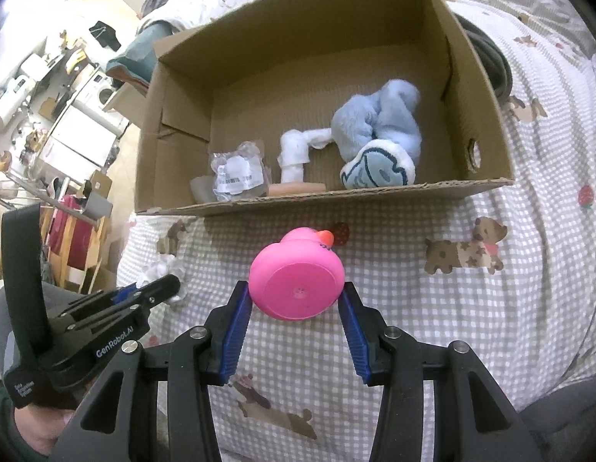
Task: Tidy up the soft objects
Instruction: 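Carry the pink toy and white fabric into the box and open both grippers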
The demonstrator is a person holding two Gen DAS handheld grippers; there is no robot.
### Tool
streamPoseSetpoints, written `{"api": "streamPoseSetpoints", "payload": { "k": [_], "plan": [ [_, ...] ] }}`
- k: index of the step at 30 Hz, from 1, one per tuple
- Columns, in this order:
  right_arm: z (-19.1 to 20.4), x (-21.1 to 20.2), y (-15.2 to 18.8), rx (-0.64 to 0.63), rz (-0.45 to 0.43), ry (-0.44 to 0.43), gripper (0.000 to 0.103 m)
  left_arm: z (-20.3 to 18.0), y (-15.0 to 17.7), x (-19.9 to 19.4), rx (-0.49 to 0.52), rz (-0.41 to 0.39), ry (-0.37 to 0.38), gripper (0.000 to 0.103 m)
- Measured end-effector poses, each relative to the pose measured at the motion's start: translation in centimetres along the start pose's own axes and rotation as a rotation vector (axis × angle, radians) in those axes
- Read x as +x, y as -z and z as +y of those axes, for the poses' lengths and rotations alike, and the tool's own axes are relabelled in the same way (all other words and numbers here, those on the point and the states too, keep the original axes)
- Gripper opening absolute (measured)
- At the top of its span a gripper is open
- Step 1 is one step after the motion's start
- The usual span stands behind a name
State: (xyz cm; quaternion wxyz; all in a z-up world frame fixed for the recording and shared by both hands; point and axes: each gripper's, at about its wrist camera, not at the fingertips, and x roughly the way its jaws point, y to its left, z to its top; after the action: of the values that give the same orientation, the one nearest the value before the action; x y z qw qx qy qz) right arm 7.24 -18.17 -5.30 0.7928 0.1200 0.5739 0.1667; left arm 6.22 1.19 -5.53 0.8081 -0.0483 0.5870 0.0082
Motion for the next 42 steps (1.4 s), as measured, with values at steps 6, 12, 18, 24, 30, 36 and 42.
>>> {"api": "streamPoseSetpoints", "payload": {
  "k": [6, 12, 18, 24, 30, 36, 42],
  "plan": [
    [0.5, -2.8, -0.4, -0.018, -0.053, -0.022, 0.049, -0.6, 0.0, -3.6, 0.009, -0.091, 0.023, 0.014],
    [0.7, -5.0, -2.0, -0.061, -0.115, -0.032, 0.049, -1.9, -2.8, -6.1, 0.034, -0.169, 0.042, 0.014],
    [-0.1, -5.3, -5.0, -0.082, -0.174, -0.043, 0.047, -3.1, -6.5, -6.2, 0.068, -0.193, 0.043, 0.014],
    [-1.0, -3.5, -7.6, -0.078, -0.178, -0.014, 0.037, -4.7, -9.3, -4.2, 0.119, -0.183, 0.028, 0.014],
    [-4.2, -2.7, -7.1, 0.065, -0.180, -0.043, 0.037, -4.3, -9.0, -0.7, 0.091, -0.130, 0.059, 0.014],
    [-5.1, -2.9, -7.3, 0.111, -0.206, -0.052, 0.043, -4.1, -9.1, -0.5, 0.072, -0.129, 0.082, 0.014],
    [-4.0, -3.4, -6.4, 0.095, -0.178, -0.068, 0.054, -3.3, -8.8, -1.5, 0.051, -0.156, 0.070, 0.014]
  ]
}}
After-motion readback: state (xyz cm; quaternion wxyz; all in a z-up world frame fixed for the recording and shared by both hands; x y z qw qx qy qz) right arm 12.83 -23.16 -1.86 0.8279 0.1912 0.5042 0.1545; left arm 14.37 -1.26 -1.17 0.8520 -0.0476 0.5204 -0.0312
